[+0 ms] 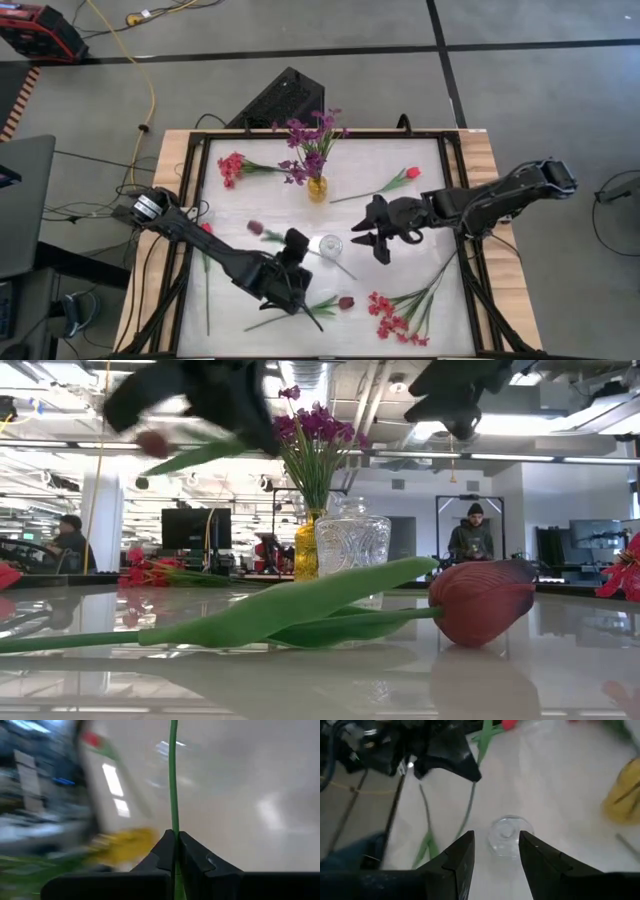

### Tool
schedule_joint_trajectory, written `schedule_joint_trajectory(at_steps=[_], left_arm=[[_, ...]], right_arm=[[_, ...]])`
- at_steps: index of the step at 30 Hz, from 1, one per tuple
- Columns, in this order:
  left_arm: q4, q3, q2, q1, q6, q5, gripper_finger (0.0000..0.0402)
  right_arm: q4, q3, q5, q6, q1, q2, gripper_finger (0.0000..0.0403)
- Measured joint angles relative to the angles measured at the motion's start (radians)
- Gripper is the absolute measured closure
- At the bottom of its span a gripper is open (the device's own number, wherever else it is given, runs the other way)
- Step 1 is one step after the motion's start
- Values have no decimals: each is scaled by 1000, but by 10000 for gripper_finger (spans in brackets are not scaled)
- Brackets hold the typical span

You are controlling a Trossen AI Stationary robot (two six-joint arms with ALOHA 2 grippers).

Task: Sort flowers into vase by color
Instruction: Put the top purple flower into the yellow vase

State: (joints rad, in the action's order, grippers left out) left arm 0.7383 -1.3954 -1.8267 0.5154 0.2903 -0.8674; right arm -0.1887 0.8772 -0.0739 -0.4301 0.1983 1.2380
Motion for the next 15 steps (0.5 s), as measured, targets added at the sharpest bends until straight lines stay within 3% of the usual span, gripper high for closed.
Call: schedule_joint_trajectory(at_steps=[3, 5, 10, 15], left_arm=[[-132, -2, 0, -10, 240, -154, 401], [-212, -2, 0, -22, 377, -197, 401], [-345, -3, 0, -60, 627, -217, 401], [-407, -3, 0, -77, 722, -213, 401]], right_arm=[[6, 0, 1, -62, -20, 23, 223], [32, 0, 4, -75, -28, 44, 223], [106, 0, 52, -79, -36, 86, 223], [123, 0, 57, -74, -46, 92, 223]])
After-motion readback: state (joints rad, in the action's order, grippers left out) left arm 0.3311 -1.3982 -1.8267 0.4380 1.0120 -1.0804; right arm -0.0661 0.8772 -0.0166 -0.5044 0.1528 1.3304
